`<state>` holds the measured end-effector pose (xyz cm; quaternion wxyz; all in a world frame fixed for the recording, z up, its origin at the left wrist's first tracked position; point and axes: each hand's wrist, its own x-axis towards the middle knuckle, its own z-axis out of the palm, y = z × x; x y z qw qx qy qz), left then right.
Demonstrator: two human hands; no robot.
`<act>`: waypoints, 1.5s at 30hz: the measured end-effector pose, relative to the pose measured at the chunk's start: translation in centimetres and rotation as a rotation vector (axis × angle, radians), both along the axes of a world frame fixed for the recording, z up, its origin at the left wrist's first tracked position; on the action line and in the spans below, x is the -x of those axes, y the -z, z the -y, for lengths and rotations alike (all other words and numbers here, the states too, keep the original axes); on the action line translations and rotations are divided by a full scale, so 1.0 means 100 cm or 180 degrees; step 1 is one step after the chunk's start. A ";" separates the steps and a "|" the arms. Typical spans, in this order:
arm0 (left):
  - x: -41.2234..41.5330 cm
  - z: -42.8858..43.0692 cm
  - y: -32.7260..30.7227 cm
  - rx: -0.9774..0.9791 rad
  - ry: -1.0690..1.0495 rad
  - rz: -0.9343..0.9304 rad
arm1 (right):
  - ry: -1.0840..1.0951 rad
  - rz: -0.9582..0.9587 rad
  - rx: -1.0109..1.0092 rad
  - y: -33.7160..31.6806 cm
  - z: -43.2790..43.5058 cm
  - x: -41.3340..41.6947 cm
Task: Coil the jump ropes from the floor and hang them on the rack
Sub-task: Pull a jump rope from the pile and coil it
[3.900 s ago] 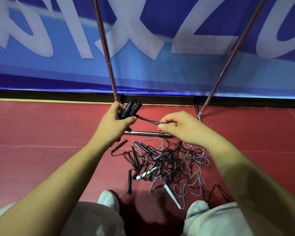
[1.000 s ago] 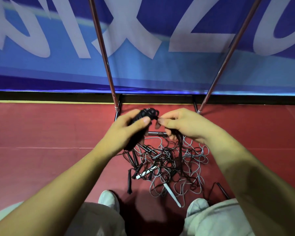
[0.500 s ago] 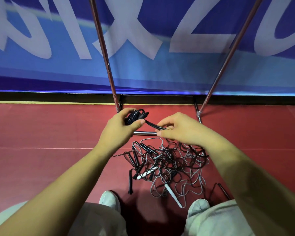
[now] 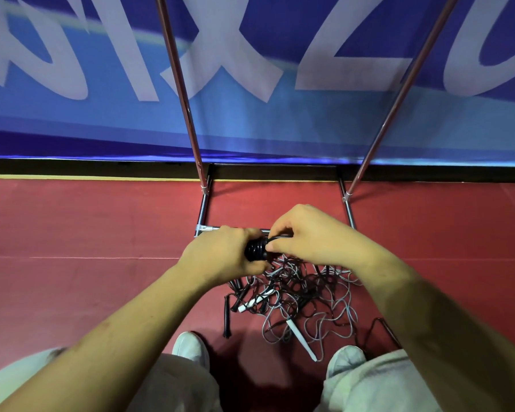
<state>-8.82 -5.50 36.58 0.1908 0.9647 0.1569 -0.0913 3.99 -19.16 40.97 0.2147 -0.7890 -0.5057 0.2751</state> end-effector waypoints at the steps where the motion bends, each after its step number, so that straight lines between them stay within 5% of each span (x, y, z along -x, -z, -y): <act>1: 0.000 -0.001 -0.001 0.0193 0.0100 -0.0077 | 0.0062 -0.0024 -0.0062 -0.001 0.000 -0.001; 7: 0.003 0.006 -0.008 0.0737 0.0269 0.0177 | 0.0548 -0.0829 -0.0087 0.002 0.002 -0.011; 12: 0.007 0.006 -0.023 0.2659 0.0160 0.0596 | 0.0790 -0.1831 -0.0346 0.007 0.004 -0.022; 15: 0.008 0.009 -0.032 0.3399 0.0121 0.0657 | 0.0856 -0.1982 -0.0593 0.002 0.003 -0.022; 23: 0.000 0.006 -0.027 0.4059 -0.0730 0.1419 | 0.1026 -0.1872 -0.0825 0.010 -0.002 -0.024; 28: -0.004 -0.009 -0.029 0.4307 -0.1486 0.1626 | 0.0762 -0.1026 -0.0421 0.013 0.000 -0.023; 35: -0.003 -0.014 -0.025 0.4101 -0.1710 0.1528 | 0.0756 -0.0387 -0.0297 0.005 0.000 -0.017; 45: -0.003 -0.026 -0.011 0.2460 -0.1640 0.1488 | 0.0361 -0.0177 0.0022 0.003 0.001 -0.013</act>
